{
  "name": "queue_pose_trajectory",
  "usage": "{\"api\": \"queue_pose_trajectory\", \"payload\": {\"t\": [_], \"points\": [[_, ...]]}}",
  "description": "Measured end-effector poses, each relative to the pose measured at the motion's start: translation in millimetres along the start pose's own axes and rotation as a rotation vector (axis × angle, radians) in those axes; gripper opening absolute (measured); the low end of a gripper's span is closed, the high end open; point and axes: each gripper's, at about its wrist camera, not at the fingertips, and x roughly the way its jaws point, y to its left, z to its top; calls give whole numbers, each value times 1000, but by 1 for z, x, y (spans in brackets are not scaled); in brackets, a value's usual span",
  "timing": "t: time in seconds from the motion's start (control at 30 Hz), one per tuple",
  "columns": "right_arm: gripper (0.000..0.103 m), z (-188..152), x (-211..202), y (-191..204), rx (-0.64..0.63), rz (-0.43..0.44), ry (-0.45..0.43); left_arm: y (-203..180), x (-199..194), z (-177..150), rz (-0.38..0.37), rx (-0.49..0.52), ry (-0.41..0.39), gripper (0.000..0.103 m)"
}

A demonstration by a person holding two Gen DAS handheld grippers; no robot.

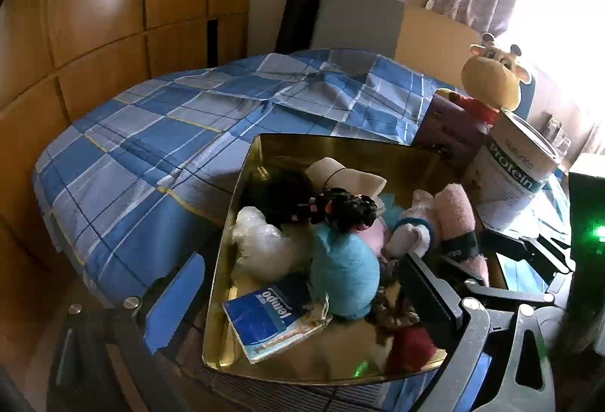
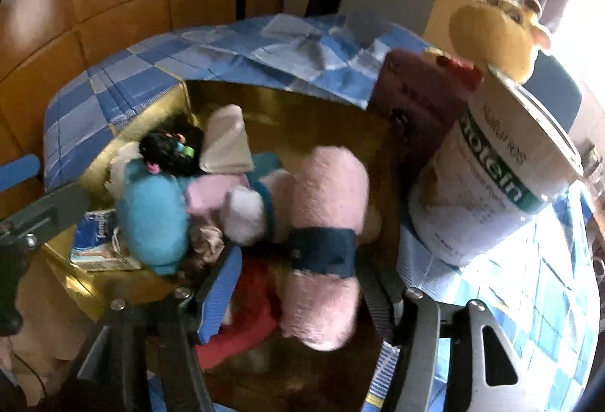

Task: Organize soft objects
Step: 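Carry the pink towel roll over the gold tray with the right gripper, then lower the towel roll into the tray and open the right gripper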

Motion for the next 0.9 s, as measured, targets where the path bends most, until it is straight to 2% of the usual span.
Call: {"api": "queue_pose_trajectory", "payload": {"t": [0.07,0.23,0.43,0.6,0.73,0.9], "points": [[63,1,4,7,-26,13,-2,1,0,0,4,-2,-1,103],[63,9,23,19,-103,-51,5,0,1,0,14,7,-2,103],[63,15,30,14,-106,-64,25,-4,-3,-1,28,32,-10,103],[63,7,18,6,-50,-26,0,-9,-7,-1,33,46,-21,103],[63,2,0,-3,24,13,-54,-11,-12,-1,27,37,-33,103],[67,-3,-27,-9,87,5,-137,-13,-19,1,39,30,-55,103]]}}
